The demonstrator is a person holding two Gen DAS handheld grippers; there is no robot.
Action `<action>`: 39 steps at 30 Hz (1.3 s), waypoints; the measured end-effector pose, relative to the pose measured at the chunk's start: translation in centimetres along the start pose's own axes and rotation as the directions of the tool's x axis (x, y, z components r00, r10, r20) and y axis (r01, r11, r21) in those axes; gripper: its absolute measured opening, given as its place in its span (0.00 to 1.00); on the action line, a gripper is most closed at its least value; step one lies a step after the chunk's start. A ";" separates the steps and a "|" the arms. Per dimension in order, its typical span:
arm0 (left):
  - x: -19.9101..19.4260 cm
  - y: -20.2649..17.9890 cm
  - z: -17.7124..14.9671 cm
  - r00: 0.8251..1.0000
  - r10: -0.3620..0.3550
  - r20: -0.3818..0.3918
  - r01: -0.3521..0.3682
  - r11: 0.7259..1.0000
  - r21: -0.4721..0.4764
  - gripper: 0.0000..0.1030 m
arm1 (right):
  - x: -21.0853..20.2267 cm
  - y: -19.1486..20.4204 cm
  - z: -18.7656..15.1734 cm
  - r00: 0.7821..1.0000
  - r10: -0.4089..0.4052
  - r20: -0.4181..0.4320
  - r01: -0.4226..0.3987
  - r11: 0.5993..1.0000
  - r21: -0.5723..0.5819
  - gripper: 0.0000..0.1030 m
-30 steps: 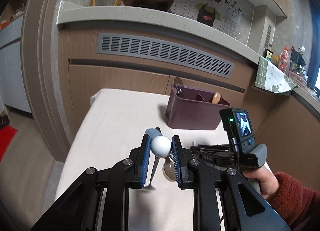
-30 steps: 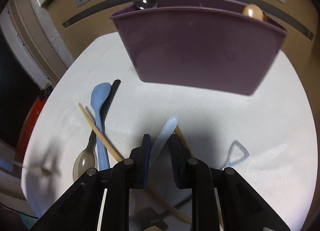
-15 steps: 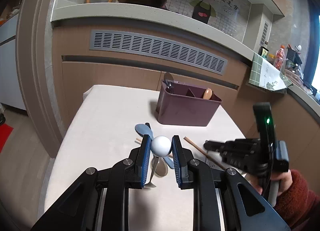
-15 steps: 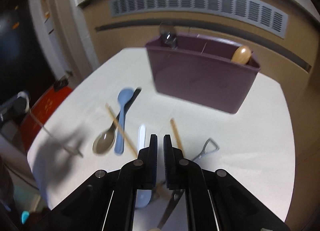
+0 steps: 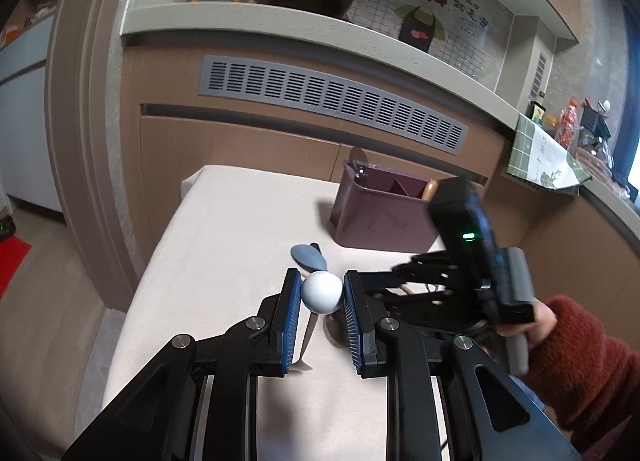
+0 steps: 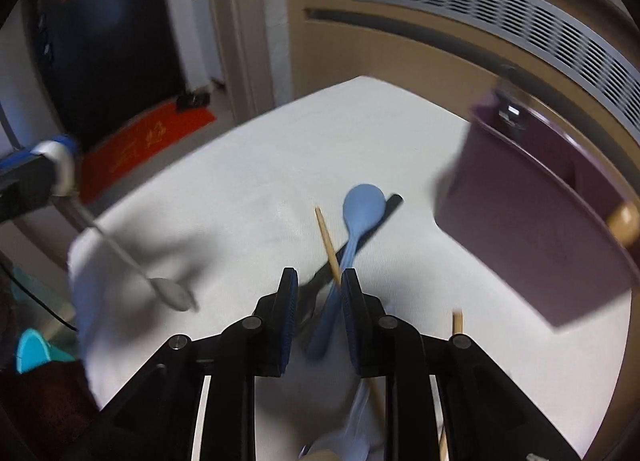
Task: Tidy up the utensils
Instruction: 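Grasp a wooden chopstick with the right tool while the left tool holds the ball spoon, then lift both utensils and drop them into the maroon caddy, opening both tools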
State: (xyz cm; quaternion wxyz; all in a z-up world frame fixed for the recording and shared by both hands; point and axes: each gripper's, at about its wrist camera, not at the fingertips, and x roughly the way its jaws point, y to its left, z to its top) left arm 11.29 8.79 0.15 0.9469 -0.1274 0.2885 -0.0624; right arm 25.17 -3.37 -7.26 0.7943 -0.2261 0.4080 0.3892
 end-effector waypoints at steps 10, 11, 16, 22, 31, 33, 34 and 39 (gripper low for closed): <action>1.1 1.1 0.3 1.000 -0.007 -0.028 0.006 0.999 -0.037 0.22 | 0.4 -1.4 -0.6 1.000 -0.019 -0.011 0.019 0.995 0.094 0.03; 1.1 1.0 0.3 1.000 -0.009 -0.029 0.008 0.999 -0.033 0.22 | -0.1 -1.8 -0.8 1.000 -0.006 0.000 0.006 0.993 0.117 0.02; 1.2 -0.1 0.2 0.999 -0.024 -0.033 0.024 1.000 -0.014 0.22 | -4.6 -4.0 -3.1 0.997 0.012 0.075 -0.030 0.971 0.236 0.01; 1.0 -1.5 0.4 0.999 -0.035 -0.029 0.035 0.999 0.010 0.22 | -4.9 -2.3 -3.8 0.998 0.039 0.048 -0.044 0.994 0.102 0.07; 0.8 -0.7 0.3 0.999 -0.012 -0.040 0.012 1.000 -0.004 0.22 | 1.3 -2.3 -1.9 0.997 0.003 -0.075 -0.002 1.000 0.014 0.16; 1.1 -0.5 0.3 0.999 -0.011 -0.047 0.011 1.000 -0.009 0.22 | 1.8 -2.8 -1.3 0.996 0.044 -0.078 -0.040 0.998 0.049 0.18; 1.2 -0.4 0.2 0.999 -0.011 -0.049 0.010 1.000 -0.010 0.22 | 1.9 -3.1 -1.0 0.991 0.104 -0.084 -0.097 0.992 0.081 0.18; 1.4 -0.4 0.2 0.998 -0.013 -0.054 0.013 1.000 -0.012 0.22 | 0.3 -3.5 -1.3 0.985 0.172 -0.016 -0.166 0.970 0.179 0.04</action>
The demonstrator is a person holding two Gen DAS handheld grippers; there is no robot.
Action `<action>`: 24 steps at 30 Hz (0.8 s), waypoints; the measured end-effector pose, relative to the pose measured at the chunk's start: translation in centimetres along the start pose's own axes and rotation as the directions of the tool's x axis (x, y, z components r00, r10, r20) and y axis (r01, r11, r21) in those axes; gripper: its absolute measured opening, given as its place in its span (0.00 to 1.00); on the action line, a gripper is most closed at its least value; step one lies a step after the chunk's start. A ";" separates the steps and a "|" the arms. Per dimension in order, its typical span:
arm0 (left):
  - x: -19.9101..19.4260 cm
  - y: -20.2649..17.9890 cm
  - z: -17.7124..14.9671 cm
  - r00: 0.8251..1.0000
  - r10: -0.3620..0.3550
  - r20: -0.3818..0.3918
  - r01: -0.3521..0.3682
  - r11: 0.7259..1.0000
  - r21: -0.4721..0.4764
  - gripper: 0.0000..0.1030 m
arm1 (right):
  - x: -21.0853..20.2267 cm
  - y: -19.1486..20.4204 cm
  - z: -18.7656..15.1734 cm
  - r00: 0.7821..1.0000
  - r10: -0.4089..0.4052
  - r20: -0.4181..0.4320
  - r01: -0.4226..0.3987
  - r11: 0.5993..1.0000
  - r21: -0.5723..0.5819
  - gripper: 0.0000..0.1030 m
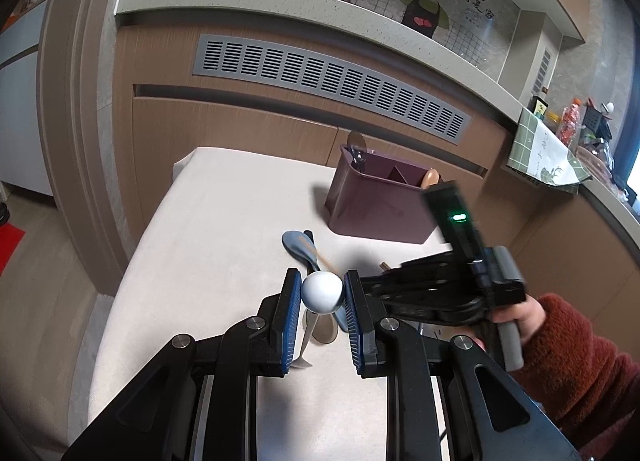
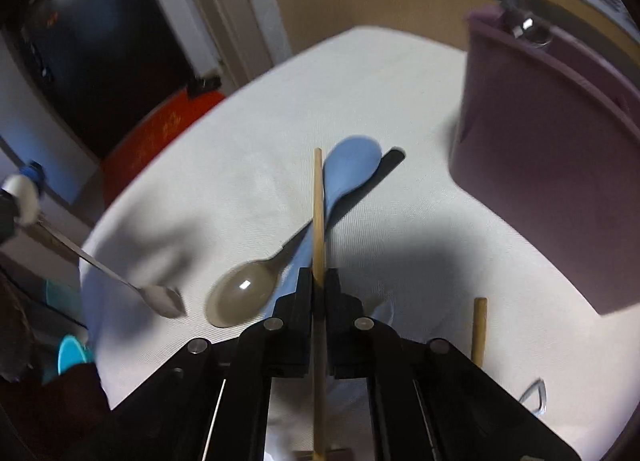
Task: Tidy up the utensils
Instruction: 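Lift both utensils and drop them into the maroon caddy, opening both tools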
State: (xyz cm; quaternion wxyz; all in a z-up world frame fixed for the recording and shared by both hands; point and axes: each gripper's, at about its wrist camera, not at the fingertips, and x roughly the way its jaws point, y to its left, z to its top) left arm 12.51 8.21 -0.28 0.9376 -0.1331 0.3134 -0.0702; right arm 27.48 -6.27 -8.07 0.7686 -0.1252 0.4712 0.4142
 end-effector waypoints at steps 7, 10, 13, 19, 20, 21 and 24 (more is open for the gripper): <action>0.3 -1.1 0.1 1.000 -0.022 -0.002 0.022 1.000 0.009 0.22 | -8.1 -0.4 -3.4 0.975 -0.113 0.191 0.096 0.991 0.097 0.04; 0.6 -2.1 0.4 0.999 -0.034 -0.008 0.034 0.999 0.023 0.22 | -10.7 -1.3 -4.9 0.953 -0.191 0.234 0.156 0.975 0.158 0.04; 0.6 -3.4 1.9 0.998 -0.062 0.004 0.062 0.997 0.042 0.22 | -14.3 -2.9 -4.9 0.910 -0.245 0.336 0.167 0.955 0.245 0.04; -0.8 -7.8 12.5 0.969 -0.202 0.142 0.185 0.974 0.129 0.22 | -27.5 -3.8 -1.0 0.602 -0.447 0.662 0.272 0.894 0.356 0.04; -0.6 -8.2 14.2 0.962 -0.226 0.154 0.208 0.970 0.126 0.22 | -28.9 -4.0 -0.3 0.554 -0.466 0.690 0.265 0.884 0.384 0.04; -0.1 -8.4 15.7 0.956 -0.245 0.163 0.226 0.966 0.123 0.22 | -29.9 -4.5 0.4 0.508 -0.489 0.709 0.260 0.872 0.416 0.04; 1.9 -9.1 19.1 0.948 -0.251 0.195 0.230 0.965 0.123 0.22 | -30.2 -5.7 2.4 0.419 -0.555 0.719 0.295 0.832 0.471 0.04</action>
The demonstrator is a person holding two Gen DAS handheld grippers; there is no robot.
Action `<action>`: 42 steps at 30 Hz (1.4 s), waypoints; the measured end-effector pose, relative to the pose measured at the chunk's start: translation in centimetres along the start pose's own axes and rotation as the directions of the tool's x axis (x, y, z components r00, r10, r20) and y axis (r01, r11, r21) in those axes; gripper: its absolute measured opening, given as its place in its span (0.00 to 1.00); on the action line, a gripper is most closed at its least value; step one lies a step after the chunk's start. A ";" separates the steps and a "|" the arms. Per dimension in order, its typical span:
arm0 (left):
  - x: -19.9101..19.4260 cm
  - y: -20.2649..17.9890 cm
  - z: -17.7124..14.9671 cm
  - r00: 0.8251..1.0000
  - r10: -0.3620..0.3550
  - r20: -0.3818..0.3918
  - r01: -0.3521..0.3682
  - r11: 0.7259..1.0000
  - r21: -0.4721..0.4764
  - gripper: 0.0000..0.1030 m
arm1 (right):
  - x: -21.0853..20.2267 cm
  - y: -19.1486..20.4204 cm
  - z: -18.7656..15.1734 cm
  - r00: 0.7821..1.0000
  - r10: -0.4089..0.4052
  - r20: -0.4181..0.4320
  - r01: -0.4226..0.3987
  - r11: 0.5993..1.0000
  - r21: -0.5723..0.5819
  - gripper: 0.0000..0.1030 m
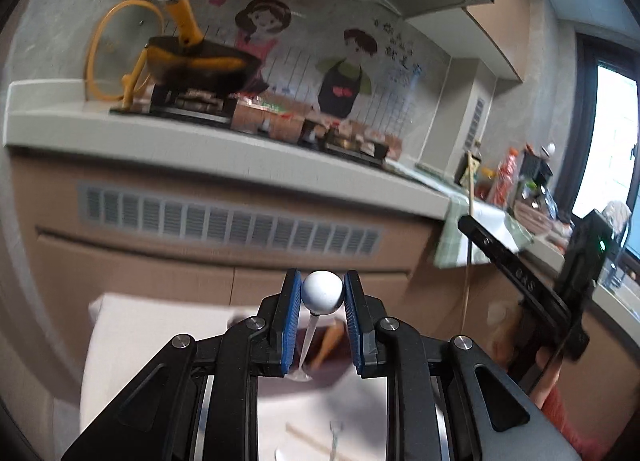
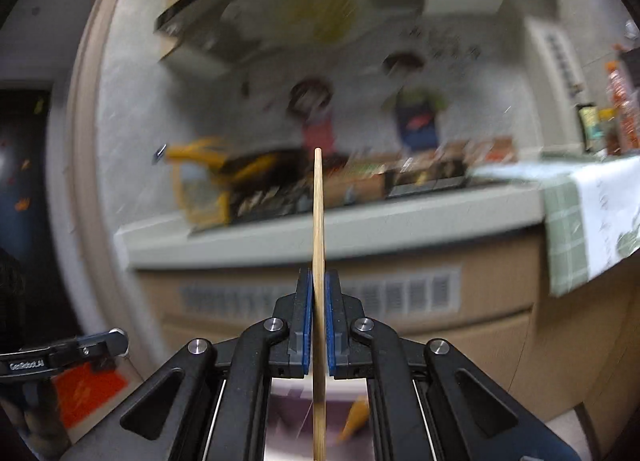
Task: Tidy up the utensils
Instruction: 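Lift both utensils and drop them into the maroon caddy, opening both tools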
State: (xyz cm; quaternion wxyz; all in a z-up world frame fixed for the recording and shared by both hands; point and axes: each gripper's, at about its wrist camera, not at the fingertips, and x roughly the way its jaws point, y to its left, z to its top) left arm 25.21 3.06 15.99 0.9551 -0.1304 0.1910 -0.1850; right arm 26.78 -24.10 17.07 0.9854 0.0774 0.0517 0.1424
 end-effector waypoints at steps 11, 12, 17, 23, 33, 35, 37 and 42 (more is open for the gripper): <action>10.1 4.6 -0.8 0.991 -0.017 -0.129 0.009 0.998 -0.057 0.22 | 11.3 -0.7 -7.3 0.991 -0.010 -0.135 0.017 0.998 0.054 0.05; 10.8 5.0 -1.1 0.990 -0.015 -0.138 0.006 0.998 -0.065 0.22 | 11.9 -0.7 -7.9 0.990 -0.016 -0.142 0.025 0.998 0.059 0.05; 13.1 6.6 -3.0 0.983 -0.009 -0.183 -0.008 0.996 -0.093 0.22 | 13.7 -1.5 -10.6 0.986 -0.009 -0.166 0.026 0.995 0.100 0.05; 14.5 6.6 -4.9 0.973 -0.015 -0.229 -0.005 0.996 -0.088 0.24 | 13.9 -2.1 -12.8 0.972 -0.004 -0.236 0.030 0.994 0.106 0.10; 8.8 6.9 -6.4 0.988 0.095 -0.118 -0.106 0.991 -0.085 0.48 | 5.0 -3.6 -11.6 0.967 -0.069 -0.247 0.084 0.995 0.053 0.21; 7.6 7.2 -7.5 0.984 0.132 -0.123 -0.144 0.986 -0.089 0.48 | 2.9 -3.8 -12.2 0.957 -0.064 -0.283 0.081 0.995 0.049 0.21; 6.3 7.6 -9.0 0.977 0.144 -0.155 -0.162 0.981 -0.107 0.48 | 1.6 -3.6 -12.9 0.945 -0.080 -0.317 0.091 0.996 0.020 0.21; 2.6 7.5 -13.2 0.961 0.183 -0.206 -0.209 0.971 -0.112 0.48 | -1.3 -1.9 -16.0 0.882 -0.136 -0.451 0.081 0.987 -0.138 0.21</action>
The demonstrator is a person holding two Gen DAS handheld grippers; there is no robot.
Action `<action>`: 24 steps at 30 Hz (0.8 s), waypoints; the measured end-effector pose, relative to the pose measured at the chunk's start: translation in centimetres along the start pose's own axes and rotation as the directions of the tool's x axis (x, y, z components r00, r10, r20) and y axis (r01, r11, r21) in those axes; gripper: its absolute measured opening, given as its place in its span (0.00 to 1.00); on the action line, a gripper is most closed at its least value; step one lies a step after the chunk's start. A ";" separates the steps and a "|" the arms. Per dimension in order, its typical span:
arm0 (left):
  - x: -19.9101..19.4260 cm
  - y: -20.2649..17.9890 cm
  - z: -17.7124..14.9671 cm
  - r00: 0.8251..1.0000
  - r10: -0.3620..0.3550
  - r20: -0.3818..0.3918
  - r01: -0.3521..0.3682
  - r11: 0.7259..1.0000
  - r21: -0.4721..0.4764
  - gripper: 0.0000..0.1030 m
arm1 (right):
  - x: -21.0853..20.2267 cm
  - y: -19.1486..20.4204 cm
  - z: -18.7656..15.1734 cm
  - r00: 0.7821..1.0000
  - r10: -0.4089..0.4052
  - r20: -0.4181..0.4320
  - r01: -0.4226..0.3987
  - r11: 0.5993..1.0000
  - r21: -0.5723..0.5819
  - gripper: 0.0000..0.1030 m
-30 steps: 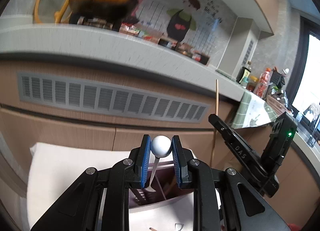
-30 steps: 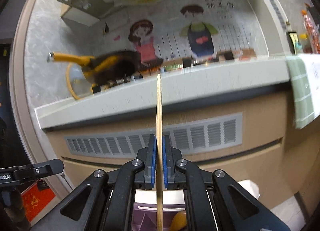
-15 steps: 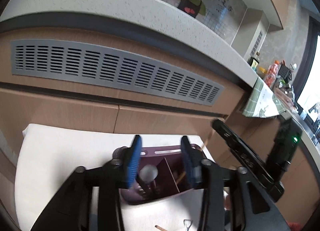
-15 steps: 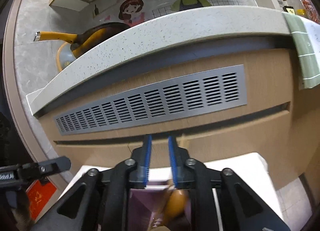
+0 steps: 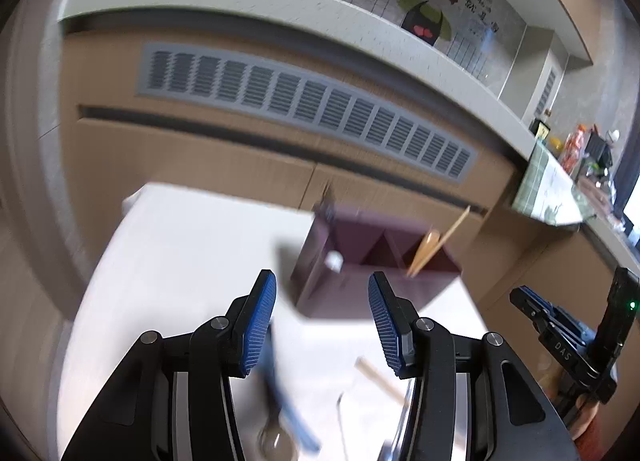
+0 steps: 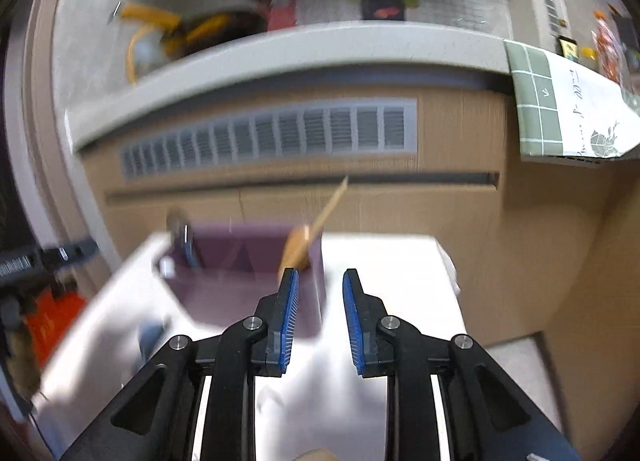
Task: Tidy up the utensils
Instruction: 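Lift both utensils and drop them into the maroon caddy, opening both tools, then grasp the blue plastic spoon with the left tool while the right tool grasps the white plastic spoon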
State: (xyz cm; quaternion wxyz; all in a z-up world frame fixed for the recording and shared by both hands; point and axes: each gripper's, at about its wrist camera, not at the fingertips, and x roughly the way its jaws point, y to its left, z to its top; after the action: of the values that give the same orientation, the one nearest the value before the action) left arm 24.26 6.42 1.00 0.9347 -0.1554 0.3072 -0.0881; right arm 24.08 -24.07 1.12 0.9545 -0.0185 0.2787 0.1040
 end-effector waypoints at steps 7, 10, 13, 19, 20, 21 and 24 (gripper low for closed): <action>-4.6 1.4 -5.1 0.983 0.176 0.044 -0.177 0.984 0.026 0.48 | -1.8 1.0 -5.0 0.993 -0.024 -0.114 0.014 0.996 -0.086 0.21; -5.5 2.3 -6.1 0.973 0.225 0.050 -0.227 0.973 0.034 0.48 | -1.8 1.3 -6.4 0.987 -0.048 -0.153 0.027 0.991 -0.135 0.21; -5.8 3.7 -6.7 0.972 0.234 0.024 -0.234 0.972 -0.011 0.48 | -1.6 2.3 -7.5 0.978 -0.106 -0.179 0.068 0.975 -0.209 0.21; -5.3 4.2 -7.8 0.974 0.228 -0.017 -0.228 0.973 -0.021 0.48 | -2.0 3.4 -8.1 0.978 -0.051 -0.205 0.008 0.979 -0.204 0.21; -5.1 4.0 -7.9 0.975 0.221 -0.025 -0.221 0.975 -0.013 0.48 | -2.1 3.6 -8.1 0.977 -0.016 -0.211 -0.026 0.981 -0.194 0.21; -4.9 3.7 -8.2 0.977 0.211 -0.034 -0.212 0.977 -0.004 0.48 | -2.2 3.7 -8.2 0.977 0.012 -0.214 -0.053 0.980 -0.189 0.21; -4.7 2.9 -8.8 0.980 0.192 -0.048 -0.191 0.981 0.025 0.48 | -2.7 5.0 -8.7 0.949 0.171 -0.265 -0.222 0.959 -0.178 0.21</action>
State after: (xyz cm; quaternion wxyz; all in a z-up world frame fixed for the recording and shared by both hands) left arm 15.42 8.27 -4.10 0.9324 -0.1135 0.3432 -0.0048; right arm 16.24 -20.49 -4.68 0.8900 -0.1020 0.3837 0.2241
